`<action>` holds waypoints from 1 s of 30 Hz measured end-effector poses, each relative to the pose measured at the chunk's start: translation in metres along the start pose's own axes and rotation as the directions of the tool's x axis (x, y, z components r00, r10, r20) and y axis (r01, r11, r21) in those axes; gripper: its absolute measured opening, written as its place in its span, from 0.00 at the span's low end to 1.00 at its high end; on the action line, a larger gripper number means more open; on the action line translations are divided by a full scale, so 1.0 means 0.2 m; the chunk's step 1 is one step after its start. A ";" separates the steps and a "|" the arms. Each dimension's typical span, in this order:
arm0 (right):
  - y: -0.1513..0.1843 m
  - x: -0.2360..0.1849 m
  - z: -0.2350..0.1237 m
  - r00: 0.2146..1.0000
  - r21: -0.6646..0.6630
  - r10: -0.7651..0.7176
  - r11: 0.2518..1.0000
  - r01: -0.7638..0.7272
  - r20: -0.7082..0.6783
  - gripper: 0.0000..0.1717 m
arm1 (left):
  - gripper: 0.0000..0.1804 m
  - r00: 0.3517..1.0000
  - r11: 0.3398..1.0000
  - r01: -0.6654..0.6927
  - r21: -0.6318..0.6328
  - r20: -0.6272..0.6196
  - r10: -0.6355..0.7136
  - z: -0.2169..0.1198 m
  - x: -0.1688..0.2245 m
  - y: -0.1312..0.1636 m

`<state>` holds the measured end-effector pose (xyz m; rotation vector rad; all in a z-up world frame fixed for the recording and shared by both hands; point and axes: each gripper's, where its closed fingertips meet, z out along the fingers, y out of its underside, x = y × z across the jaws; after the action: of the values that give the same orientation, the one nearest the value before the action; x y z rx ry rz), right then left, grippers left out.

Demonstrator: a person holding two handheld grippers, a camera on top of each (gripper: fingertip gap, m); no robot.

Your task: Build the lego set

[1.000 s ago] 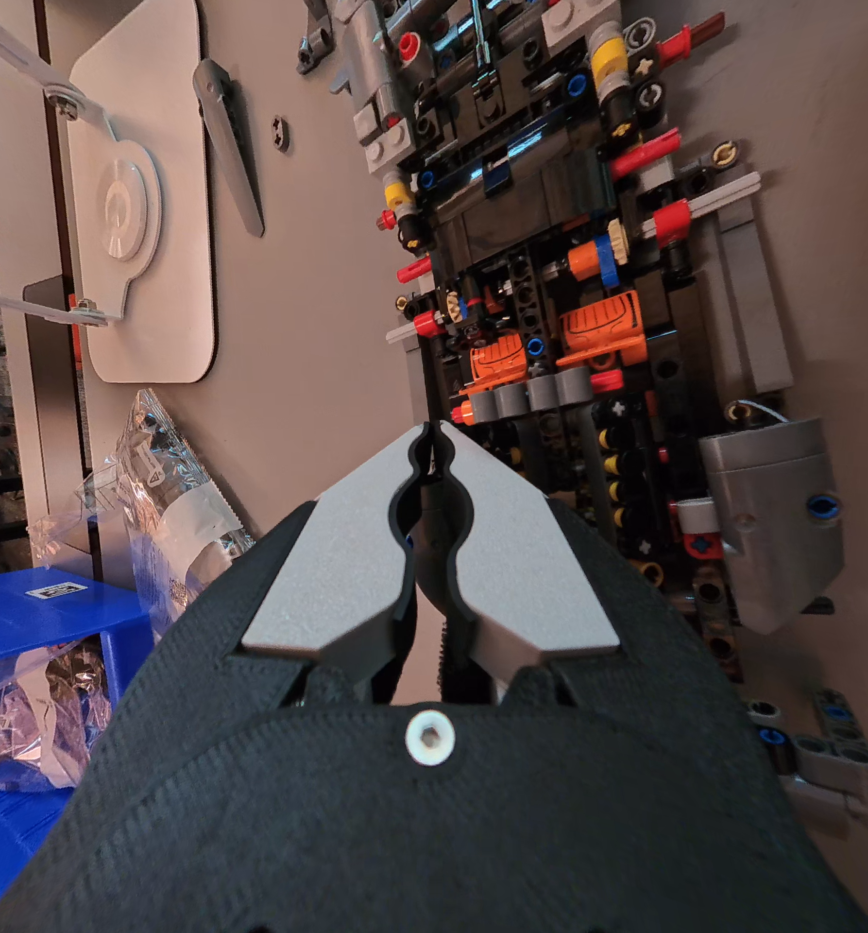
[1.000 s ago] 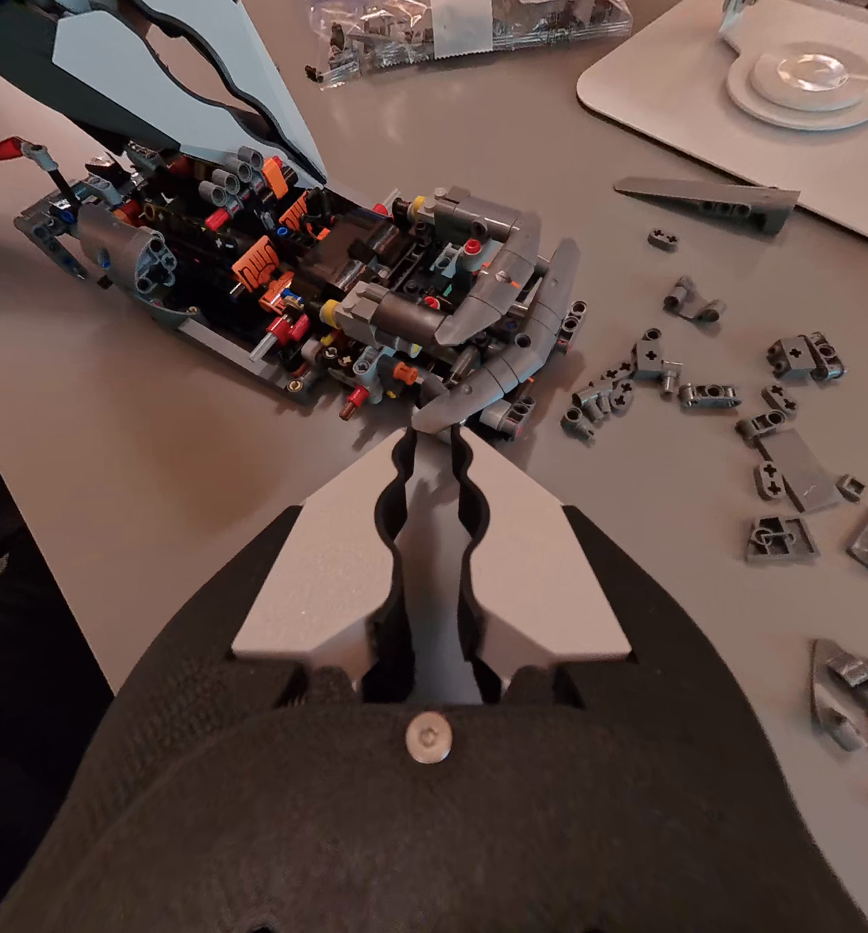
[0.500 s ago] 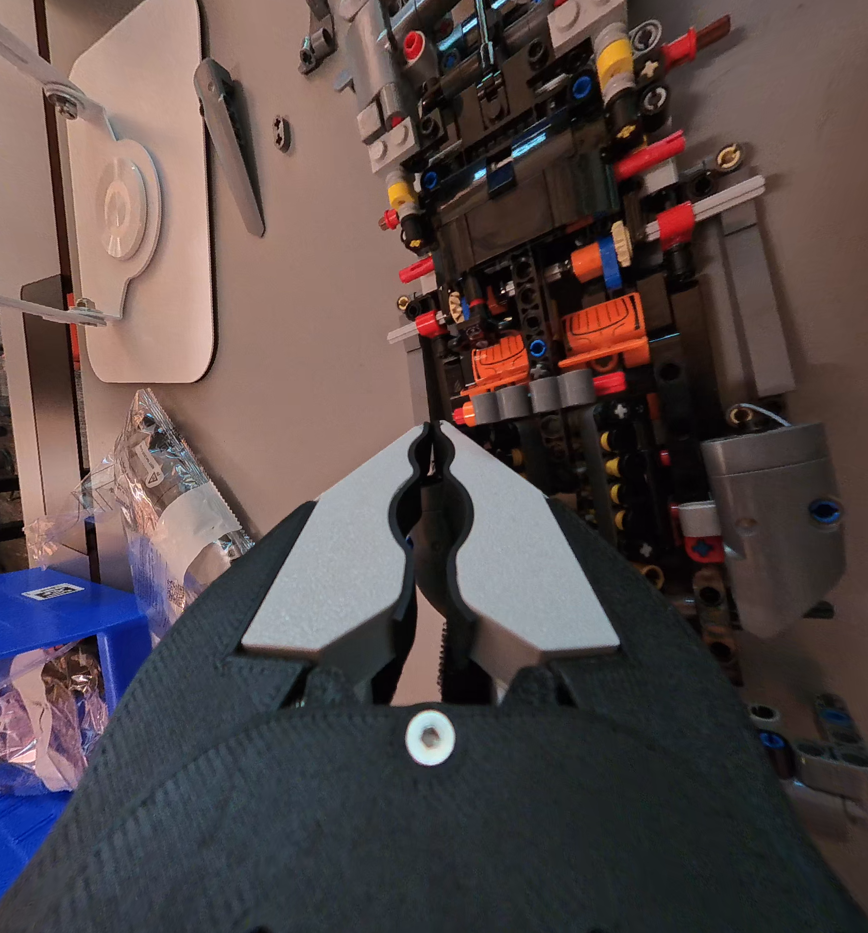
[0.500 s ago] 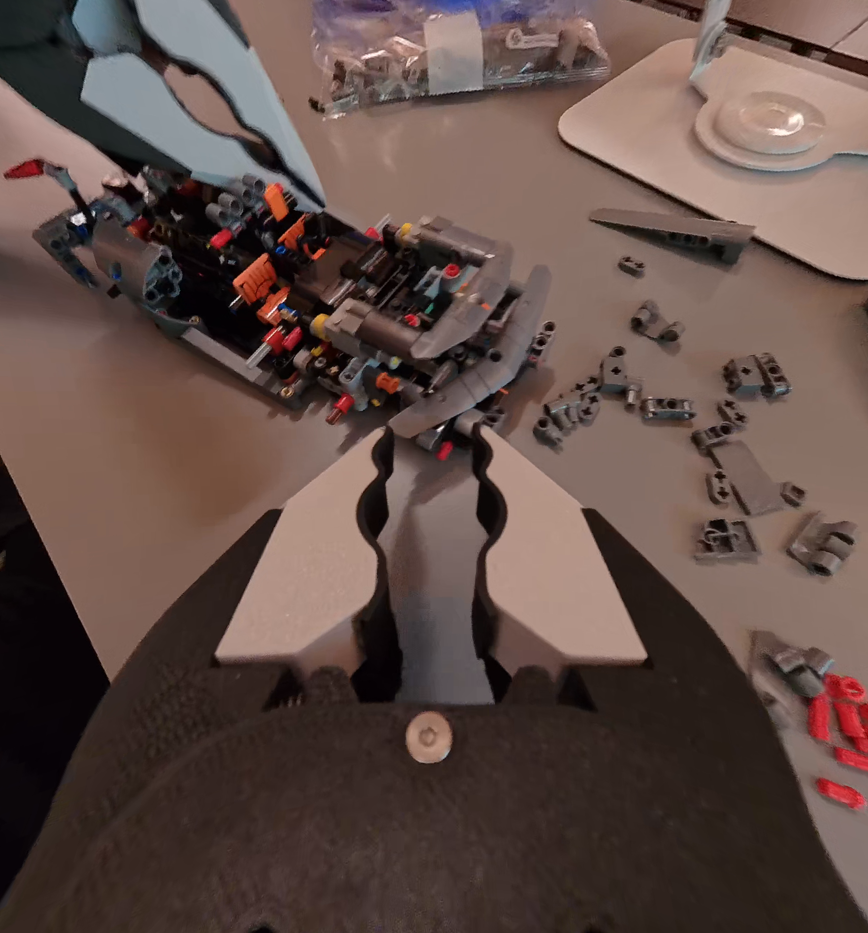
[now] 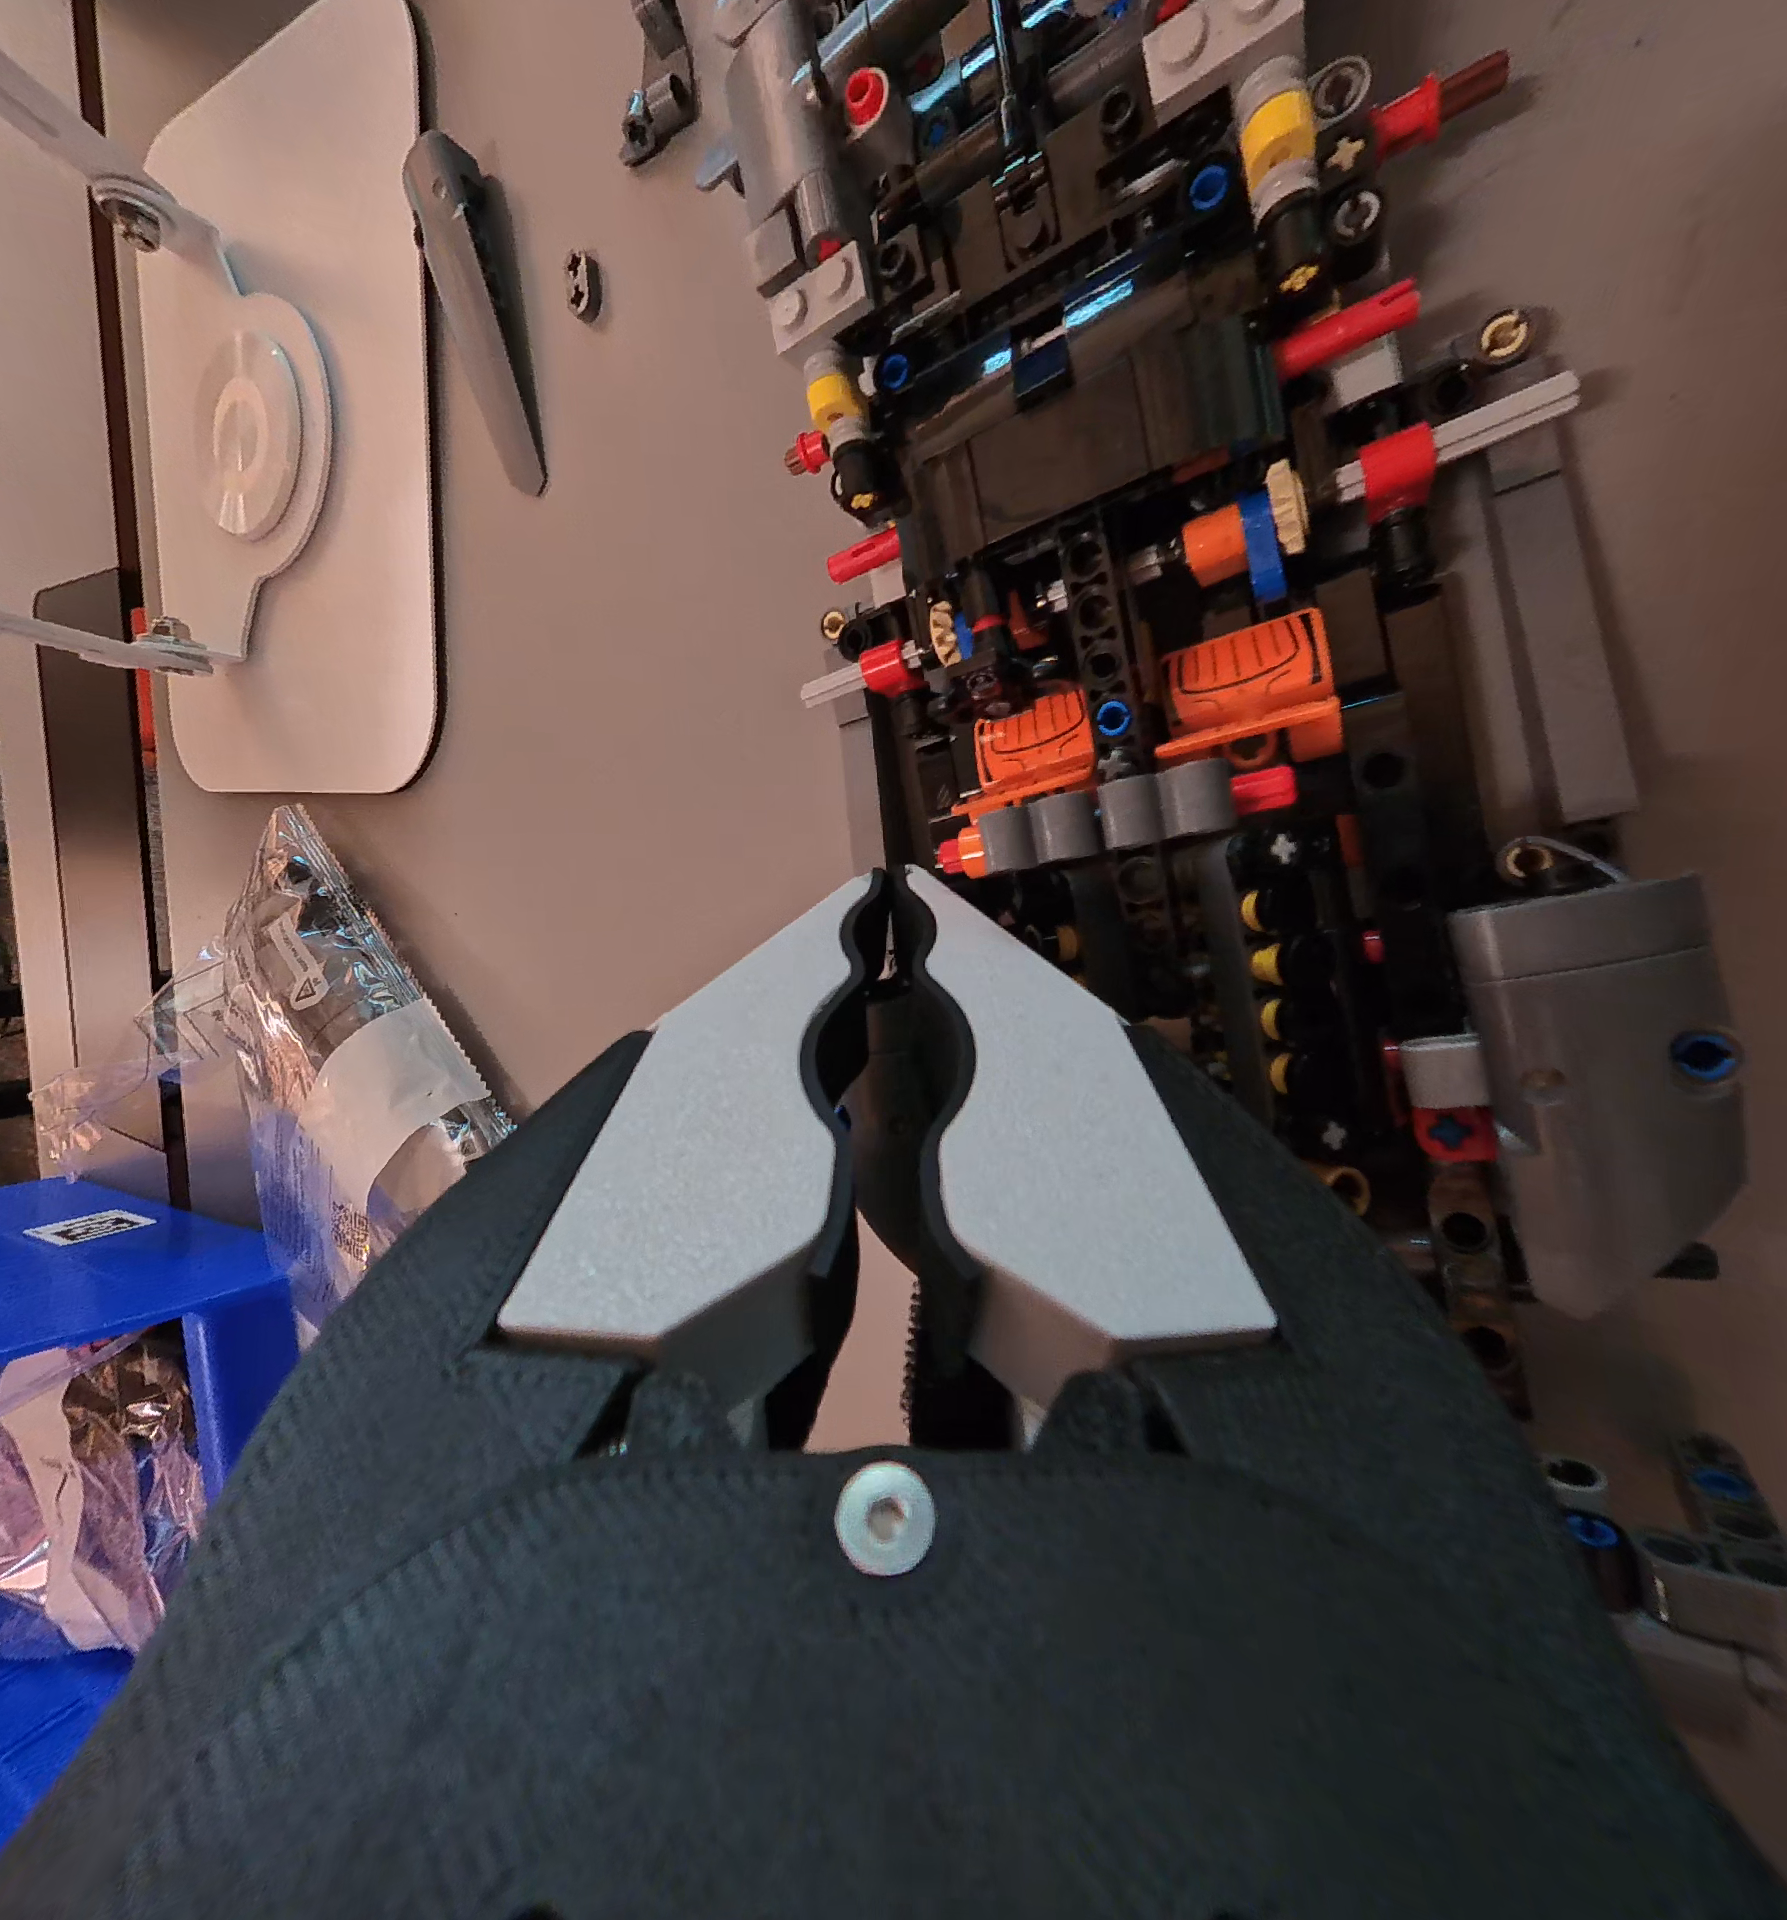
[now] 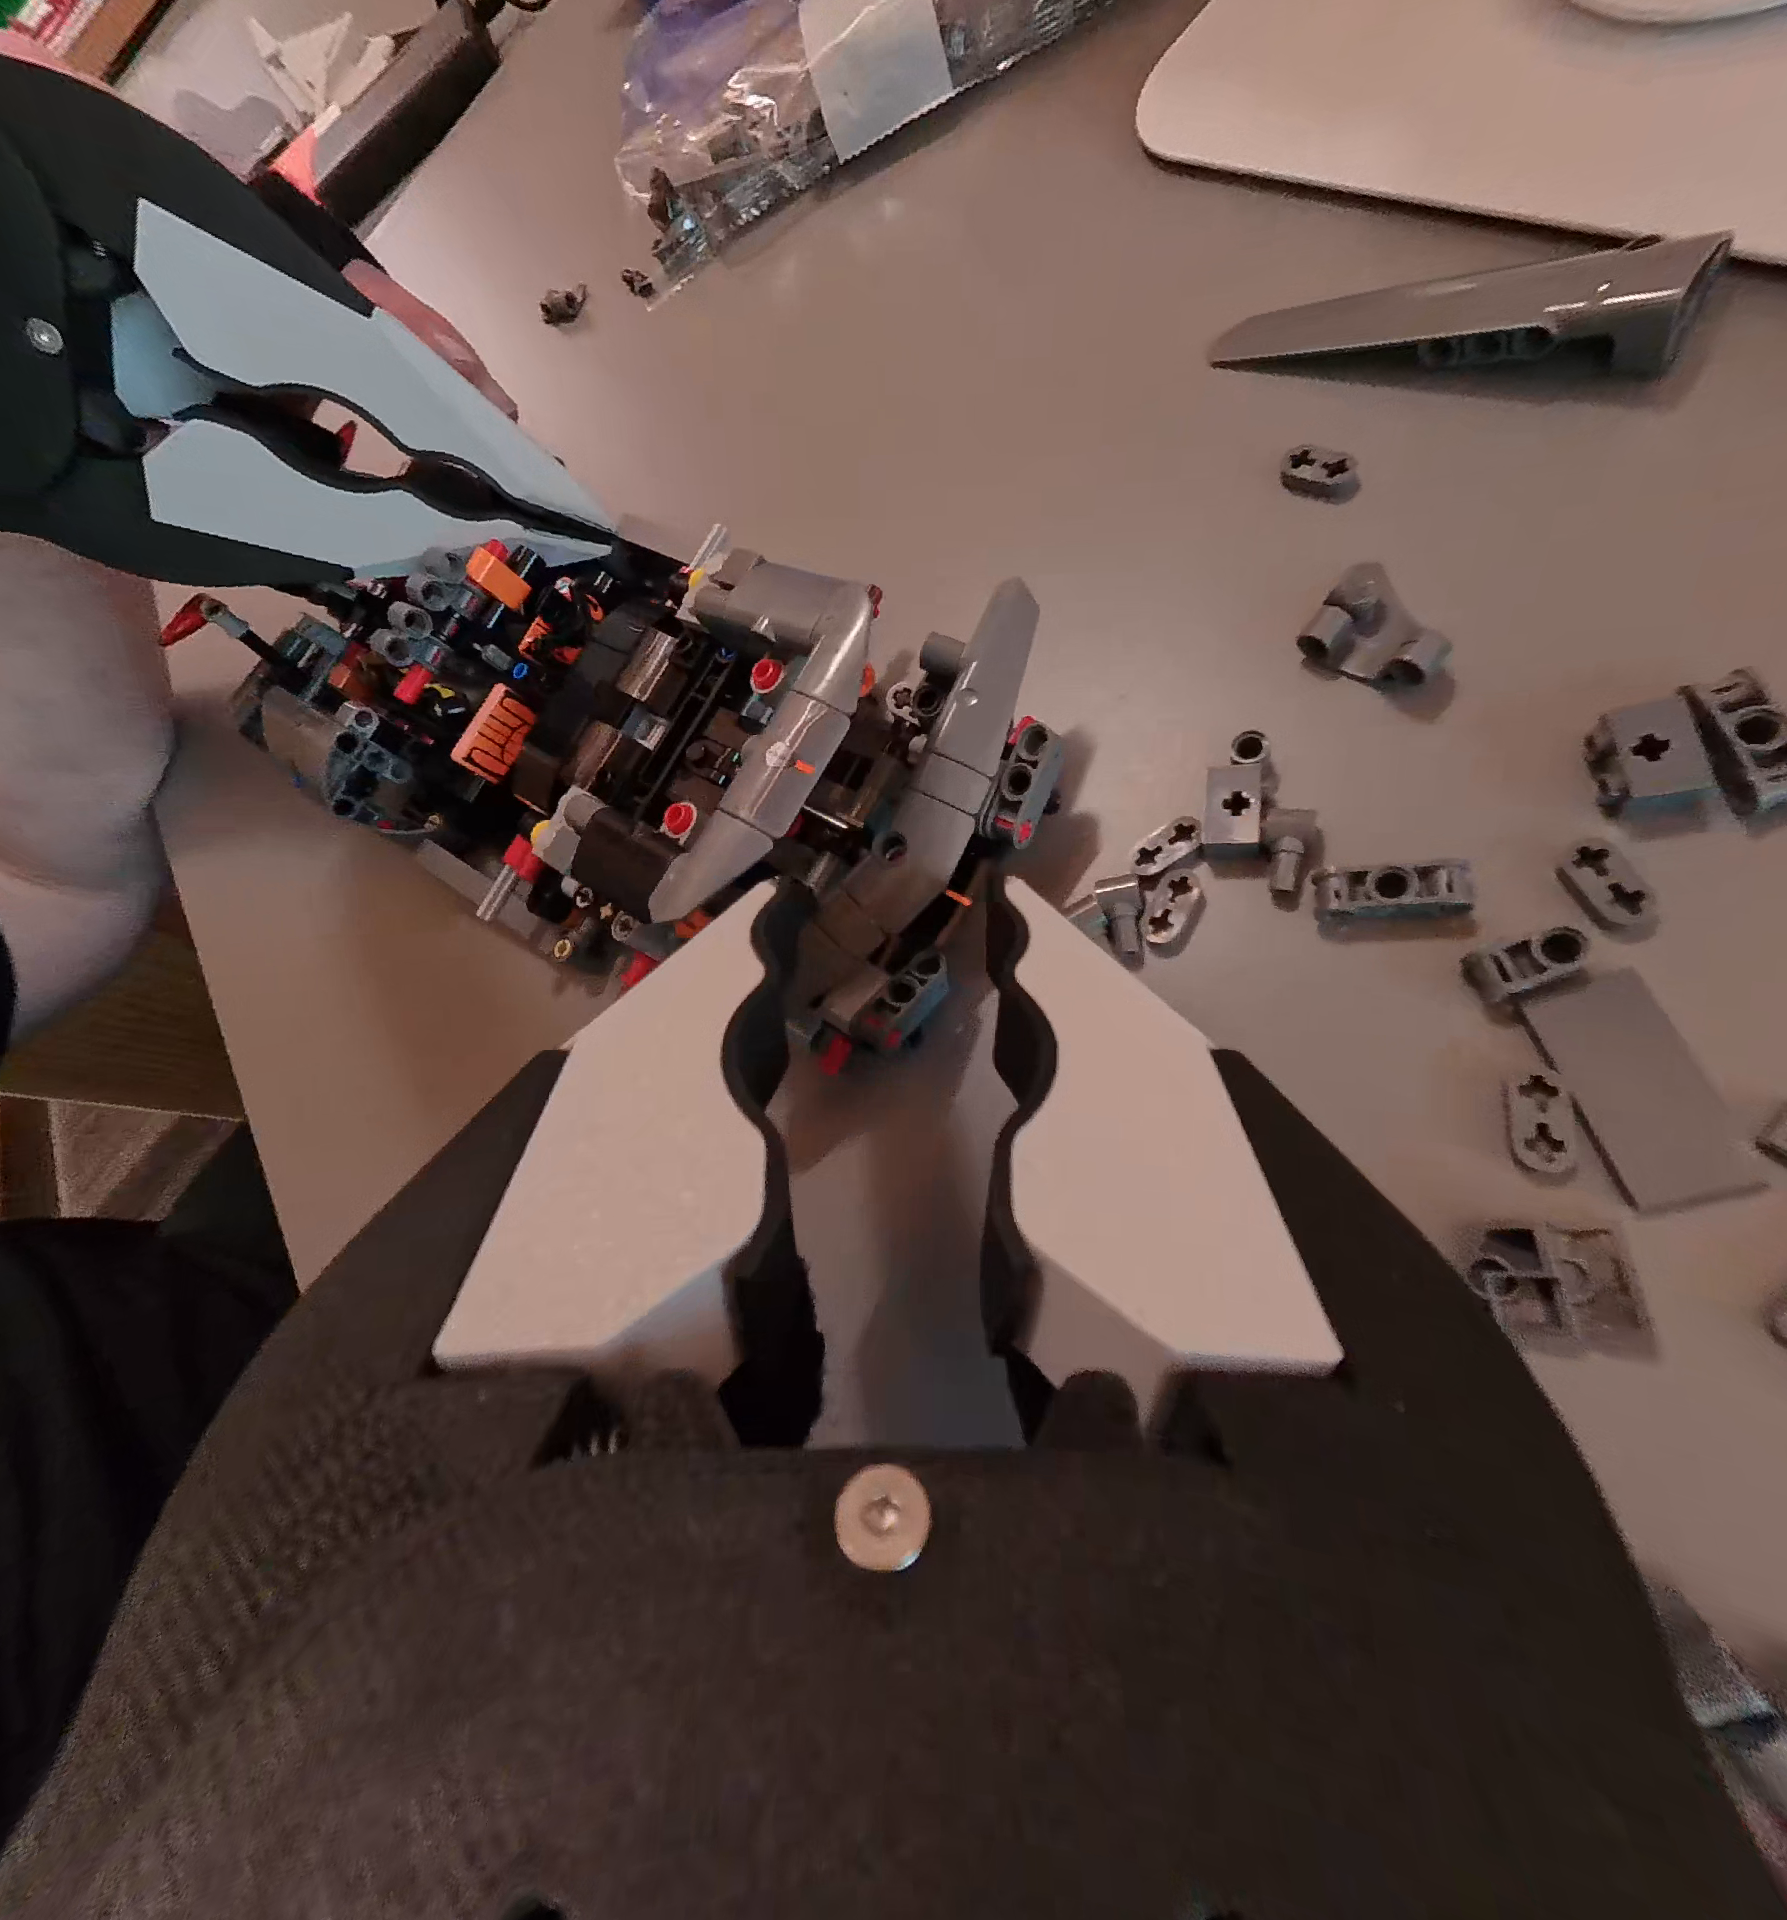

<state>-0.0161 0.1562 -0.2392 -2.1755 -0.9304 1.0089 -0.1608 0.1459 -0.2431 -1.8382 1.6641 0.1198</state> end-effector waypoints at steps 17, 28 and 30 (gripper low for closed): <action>-0.02 -0.01 0.01 0.995 -0.018 -0.089 0.996 0.088 -0.052 0.12 | 0.00 1.000 1.000 -0.004 -0.003 0.006 0.004 0.00 0.00 0.00; -0.01 -0.01 0.02 0.990 -0.031 -0.121 0.992 0.119 -0.068 0.13 | 0.00 1.000 1.000 -0.003 -0.004 0.005 0.003 0.01 0.00 0.00; -0.01 -0.01 0.02 0.991 -0.026 -0.120 0.993 0.119 -0.062 0.13 | 0.00 1.000 1.000 -0.002 -0.004 0.004 0.002 0.01 0.00 0.00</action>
<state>-0.0203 0.1576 -0.2389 -2.1294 -1.0336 0.8711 -0.1595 0.1471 -0.2437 -1.8380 1.6642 0.1281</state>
